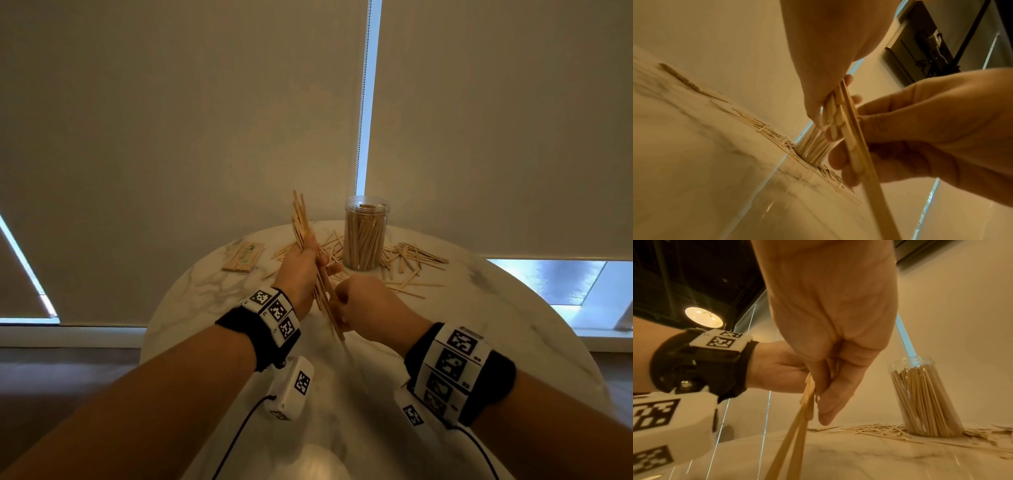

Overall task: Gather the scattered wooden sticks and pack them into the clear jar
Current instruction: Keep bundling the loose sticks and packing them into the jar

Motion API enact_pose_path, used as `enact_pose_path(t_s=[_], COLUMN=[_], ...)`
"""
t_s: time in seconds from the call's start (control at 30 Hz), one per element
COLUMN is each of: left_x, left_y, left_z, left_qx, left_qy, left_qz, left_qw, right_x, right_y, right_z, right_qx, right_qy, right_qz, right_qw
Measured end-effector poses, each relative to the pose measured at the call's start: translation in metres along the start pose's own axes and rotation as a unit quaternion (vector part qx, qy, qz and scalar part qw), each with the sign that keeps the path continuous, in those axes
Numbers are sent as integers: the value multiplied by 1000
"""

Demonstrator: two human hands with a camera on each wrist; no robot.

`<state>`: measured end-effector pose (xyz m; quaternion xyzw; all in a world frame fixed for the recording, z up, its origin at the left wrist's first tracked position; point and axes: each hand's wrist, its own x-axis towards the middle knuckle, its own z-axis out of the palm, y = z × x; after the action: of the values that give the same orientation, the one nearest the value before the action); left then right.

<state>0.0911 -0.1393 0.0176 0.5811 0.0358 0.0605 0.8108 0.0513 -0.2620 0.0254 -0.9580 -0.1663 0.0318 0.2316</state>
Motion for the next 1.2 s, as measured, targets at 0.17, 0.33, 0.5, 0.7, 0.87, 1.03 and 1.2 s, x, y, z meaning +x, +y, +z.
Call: enact_pose_path(t_s=[0.17,0.33,0.5,0.7,0.87,1.03,1.2], left_x=[-1,-1,-4,-7,-8,-20,-38], left_y=[5,17,18,22,31,31,22], left_z=[1,-5,-6,-7,-21,-37,-42], left_qx=[-53,-90,-102,-93,-65,-31,-34], left_qy=[17,49,63,66,83,60,31], left_qz=[55,71,75,82,66,50,27], left_qw=[997,992,990,990,992,996,999], right_x=[-12,-32,-42,-47,-59,-54,-58], right_y=[-2,3,14,7,-11,-9,-8], right_z=[-1,-6,-5,8,25,19,20], right_qx=[80,177,172,13,-148,-185,-218], right_qy=[-35,-166,-245,-231,-250,-244,-226], right_qz=[16,53,-10,5,-23,-30,-24], right_qw=[996,969,954,973,957,951,949])
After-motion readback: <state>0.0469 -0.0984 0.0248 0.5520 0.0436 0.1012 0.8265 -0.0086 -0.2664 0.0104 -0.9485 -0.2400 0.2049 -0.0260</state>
